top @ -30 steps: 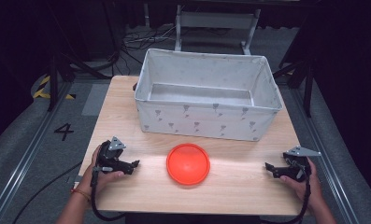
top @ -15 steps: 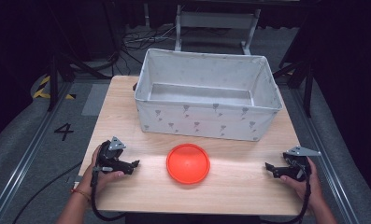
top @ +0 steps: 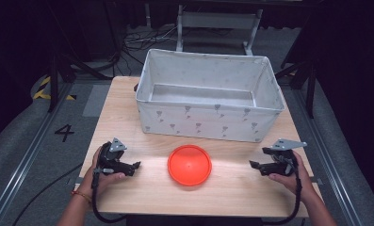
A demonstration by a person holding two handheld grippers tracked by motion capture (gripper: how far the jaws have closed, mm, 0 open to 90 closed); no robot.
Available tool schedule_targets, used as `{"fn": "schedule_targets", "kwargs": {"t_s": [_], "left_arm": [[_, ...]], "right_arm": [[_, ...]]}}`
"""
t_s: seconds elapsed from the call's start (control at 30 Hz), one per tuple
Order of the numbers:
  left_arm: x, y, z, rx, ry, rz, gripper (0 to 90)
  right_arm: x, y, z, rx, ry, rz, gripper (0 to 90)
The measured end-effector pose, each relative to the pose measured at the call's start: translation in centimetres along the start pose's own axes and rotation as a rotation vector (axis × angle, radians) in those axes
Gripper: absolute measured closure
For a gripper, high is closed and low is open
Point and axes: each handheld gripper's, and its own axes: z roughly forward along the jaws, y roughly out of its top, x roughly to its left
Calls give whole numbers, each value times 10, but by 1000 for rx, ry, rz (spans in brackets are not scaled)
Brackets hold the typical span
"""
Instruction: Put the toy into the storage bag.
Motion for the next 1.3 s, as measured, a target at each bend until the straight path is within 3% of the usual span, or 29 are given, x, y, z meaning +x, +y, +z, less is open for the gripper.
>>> {"fn": "schedule_targets", "kwargs": {"t_s": [0.07, 0.23, 0.3, 0.43, 0.57, 0.73, 0.87, 1.0, 1.13, 1.27, 1.3], "left_arm": [[0, 0, 0, 0, 0, 0, 1], [0, 0, 0, 0, 0, 0, 1], [0, 0, 0, 0, 0, 0, 1], [0, 0, 0, 0, 0, 0, 1], [0, 0, 0, 0, 0, 0, 1], [0, 0, 0, 0, -1, 0, 1], [0, 0, 0, 4, -5, -6, 1], [0, 0, 0, 4, -10, -1, 1], [0, 0, 0, 4, -9, -1, 1], [0, 0, 0, 4, -9, -1, 1], [0, 0, 0, 5, -10, -1, 1]], "right_arm": [[13, 12, 9, -8, 24, -18, 223], [49, 42, 42, 5, 149, -86, 211], [53, 45, 46, 12, 156, -93, 212], [71, 57, 72, 47, 186, -141, 200], [83, 62, 96, 73, 240, -152, 197], [90, 66, 115, 100, 254, -161, 187], [92, 66, 126, 112, 236, -158, 148], [96, 62, 128, 79, 195, -180, 137], [105, 61, 126, 94, 219, -221, 138], [109, 62, 126, 110, 213, -221, 145], [109, 62, 125, 108, 212, -215, 182]]}}
